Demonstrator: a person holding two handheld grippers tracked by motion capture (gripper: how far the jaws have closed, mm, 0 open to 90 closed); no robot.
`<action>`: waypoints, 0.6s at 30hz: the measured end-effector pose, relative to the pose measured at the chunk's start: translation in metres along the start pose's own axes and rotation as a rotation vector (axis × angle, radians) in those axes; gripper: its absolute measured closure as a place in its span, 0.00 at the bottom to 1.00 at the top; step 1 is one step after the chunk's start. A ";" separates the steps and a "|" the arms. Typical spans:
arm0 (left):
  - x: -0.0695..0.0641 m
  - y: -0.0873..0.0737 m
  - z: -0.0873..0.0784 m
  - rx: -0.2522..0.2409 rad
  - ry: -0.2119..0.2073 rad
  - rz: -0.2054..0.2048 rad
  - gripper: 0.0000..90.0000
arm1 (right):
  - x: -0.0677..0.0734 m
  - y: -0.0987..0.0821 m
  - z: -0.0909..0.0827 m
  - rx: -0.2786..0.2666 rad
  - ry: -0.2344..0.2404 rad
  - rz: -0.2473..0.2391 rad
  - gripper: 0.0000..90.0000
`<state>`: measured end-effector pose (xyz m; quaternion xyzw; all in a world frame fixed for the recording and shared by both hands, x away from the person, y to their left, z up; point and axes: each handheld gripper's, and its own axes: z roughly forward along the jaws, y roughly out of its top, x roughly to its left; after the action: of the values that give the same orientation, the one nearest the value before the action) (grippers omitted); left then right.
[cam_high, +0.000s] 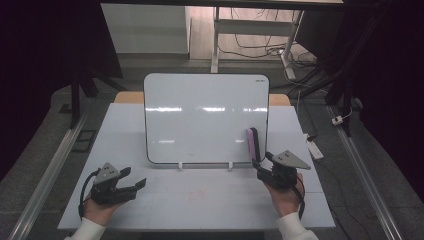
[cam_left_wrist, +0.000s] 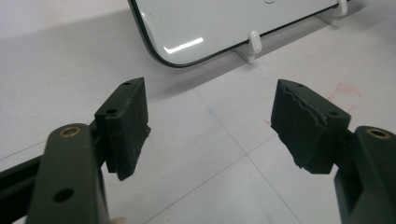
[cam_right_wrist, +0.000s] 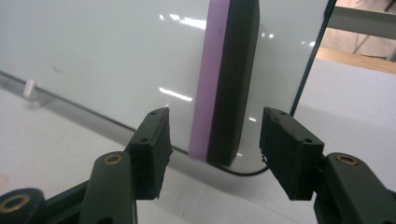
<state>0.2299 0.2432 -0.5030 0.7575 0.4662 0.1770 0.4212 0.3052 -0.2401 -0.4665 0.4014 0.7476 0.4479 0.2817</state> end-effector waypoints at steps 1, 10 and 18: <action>0.000 0.000 0.000 0.000 -0.001 0.001 0.32 | -0.002 -0.002 -0.002 -0.001 0.020 -0.004 0.46; -0.004 0.000 0.001 -0.004 -0.031 0.051 0.32 | -0.021 -0.021 -0.017 -0.011 0.171 -0.021 0.43; -0.004 -0.002 0.001 -0.007 -0.042 0.069 0.32 | -0.037 -0.044 -0.022 -0.001 0.178 -0.058 0.41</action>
<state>0.2270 0.2397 -0.5047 0.7752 0.4303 0.1773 0.4272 0.2915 -0.2939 -0.4940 0.3378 0.7808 0.4740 0.2271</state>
